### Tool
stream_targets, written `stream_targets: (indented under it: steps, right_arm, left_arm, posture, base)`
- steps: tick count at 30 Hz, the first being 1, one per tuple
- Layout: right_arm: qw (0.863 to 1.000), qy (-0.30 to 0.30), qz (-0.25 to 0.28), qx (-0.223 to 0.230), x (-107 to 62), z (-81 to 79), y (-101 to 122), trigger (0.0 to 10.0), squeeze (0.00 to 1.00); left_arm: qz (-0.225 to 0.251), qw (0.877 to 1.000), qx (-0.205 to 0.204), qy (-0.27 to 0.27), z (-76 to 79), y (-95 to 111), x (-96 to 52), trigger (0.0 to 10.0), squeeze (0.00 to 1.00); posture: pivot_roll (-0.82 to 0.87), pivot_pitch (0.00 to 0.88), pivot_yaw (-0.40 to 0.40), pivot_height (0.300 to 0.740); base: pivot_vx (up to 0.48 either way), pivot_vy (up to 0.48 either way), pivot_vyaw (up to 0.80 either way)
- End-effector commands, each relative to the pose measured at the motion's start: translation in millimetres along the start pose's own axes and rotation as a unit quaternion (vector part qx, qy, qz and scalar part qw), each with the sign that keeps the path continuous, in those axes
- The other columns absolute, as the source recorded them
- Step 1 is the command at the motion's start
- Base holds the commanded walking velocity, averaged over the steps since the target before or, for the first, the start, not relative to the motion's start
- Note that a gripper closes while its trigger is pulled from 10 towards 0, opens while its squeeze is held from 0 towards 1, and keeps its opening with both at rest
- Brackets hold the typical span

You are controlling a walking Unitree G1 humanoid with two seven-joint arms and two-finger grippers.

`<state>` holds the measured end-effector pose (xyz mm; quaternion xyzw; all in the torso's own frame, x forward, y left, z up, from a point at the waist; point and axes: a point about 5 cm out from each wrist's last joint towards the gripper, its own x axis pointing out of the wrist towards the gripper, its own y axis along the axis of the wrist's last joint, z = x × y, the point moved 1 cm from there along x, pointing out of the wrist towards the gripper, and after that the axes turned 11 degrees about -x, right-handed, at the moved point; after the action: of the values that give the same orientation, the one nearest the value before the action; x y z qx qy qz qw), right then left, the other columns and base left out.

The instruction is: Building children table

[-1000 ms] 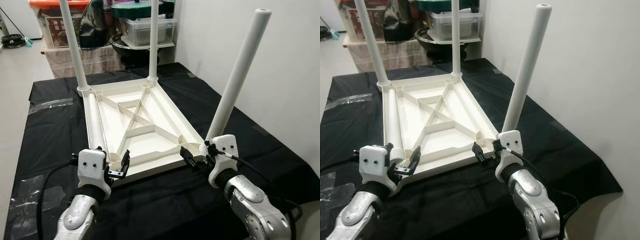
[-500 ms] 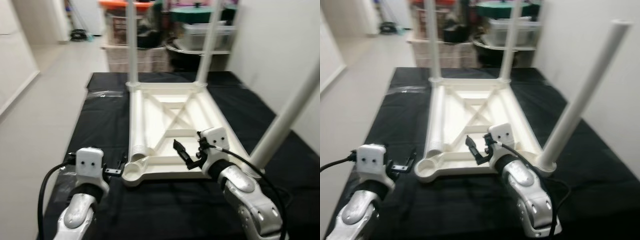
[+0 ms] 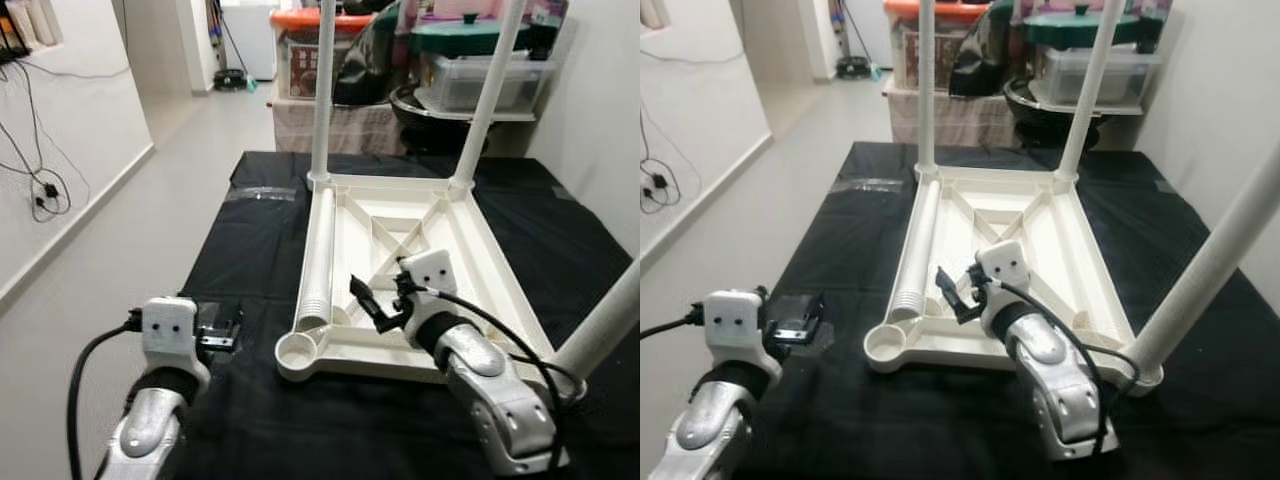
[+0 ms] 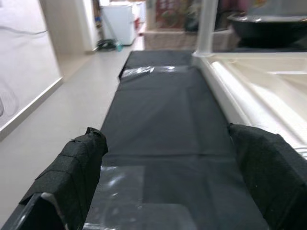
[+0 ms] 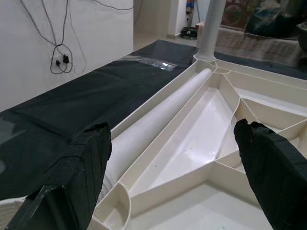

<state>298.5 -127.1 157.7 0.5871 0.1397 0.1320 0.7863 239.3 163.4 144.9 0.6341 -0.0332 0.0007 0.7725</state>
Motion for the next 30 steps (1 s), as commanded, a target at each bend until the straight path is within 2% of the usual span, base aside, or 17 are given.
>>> stream_targets:
  steps: [1,9,16,19,20,22,23,24,26,27,29,30]
  right_arm:
    - [1.0,-0.007,0.005,-0.008,3.3,1.6,0,10.0,0.0]
    - [0.999,-0.006,0.012,-0.039,6.6,-0.4,-1,10.0,0.0]
    - [0.999,-0.01,0.013,-0.049,8.8,1.0,-1,10.0,0.0]
    - [0.994,-0.019,0.018,-0.109,8.5,7.2,-1,10.0,0.0]
    - [0.988,-0.017,0.023,-0.152,7.3,10.4,0,10.0,0.0]
    - [0.988,-0.017,0.023,-0.152,7.3,10.4,0,10.0,0.0]
    - [0.981,-0.014,0.028,-0.194,5.7,13.7,1,10.0,0.0]
    - [0.981,-0.014,0.028,-0.194,5.7,13.7,1,10.0,0.0]
    - [0.962,-0.01,0.032,-0.271,1.3,23.3,0,10.0,0.0]
    - [0.962,-0.01,0.032,-0.271,1.3,23.3,0,10.0,0.0]
    - [0.949,0.0,0.026,-0.315,-3.9,29.5,-4,10.0,0.0]
    - [0.949,0.0,0.026,-0.315,-3.9,29.5,-4,10.0,0.0]
  left_arm:
    - [-0.01,1.0,-0.004,-0.005,0.9,-5,0.9,10.0,0.0]
    - [-0.011,1.0,-0.003,-0.009,1.6,-7,0.9,10.0,0.0]
    - [-0.009,1.0,0.008,-0.01,0.5,-6,1.2,10.0,0.0]
    - [-0.019,1.0,0.009,-0.009,-0.3,-11,-0.3,10.0,0.0]
    - [-0.026,1.0,0.013,-0.008,-1.3,-13,-1.2,10.0,0.0]
    - [-0.026,1.0,0.013,-0.008,-1.3,-13,-1.2,10.0,0.0]
    - [-0.031,0.999,0.015,-0.006,-2.5,-15,-2.0,10.0,0.0]
    - [-0.031,0.999,0.015,-0.006,-2.5,-15,-2.0,10.0,0.0]
    - [-0.041,0.999,0.021,0.0,-6.2,-19,-1.9,10.0,0.0]
    - [-0.041,0.999,0.021,0.0,-6.2,-19,-1.9,10.0,0.0]
    - [-0.047,0.999,0.028,0.003,-7.6,-21,-0.3,10.0,0.0]
    - [-0.047,0.999,0.028,0.003,-7.6,-21,-0.3,10.0,0.0]
  posture:
    - [0.11,0.0,-0.076,0.74]
    - [0.11,0.0,-0.076,0.74]
    - [0.12,0.0,-0.074,0.74]
    - [0.12,0.0,-0.073,0.74]
    - [0.12,0.0,-0.071,0.74]
    - [0.12,0.0,-0.071,0.74]
    - [0.12,0.0,-0.071,0.74]
    - [0.12,0.0,-0.071,0.74]
    - [0.11,0.0,-0.064,0.74]
    - [0.11,0.0,-0.064,0.74]
    - [0.11,0.0,-0.063,0.74]
    - [0.11,0.0,-0.063,0.74]
  base:
    - [0.0,0.48,0.0]
    - [0.0,0.48,0.0]
    - [0.0,0.0,0.0]
    - [0.0,0.0,0.0]
    - [0.0,0.0,0.0]
    - [0.0,0.0,0.0]
    - [0.0,0.0,0.0]
    - [0.0,0.0,0.0]
    - [0.0,0.0,0.0]
    - [0.0,0.0,0.0]
    - [0.0,0.0,0.0]
    - [0.0,0.0,0.0]
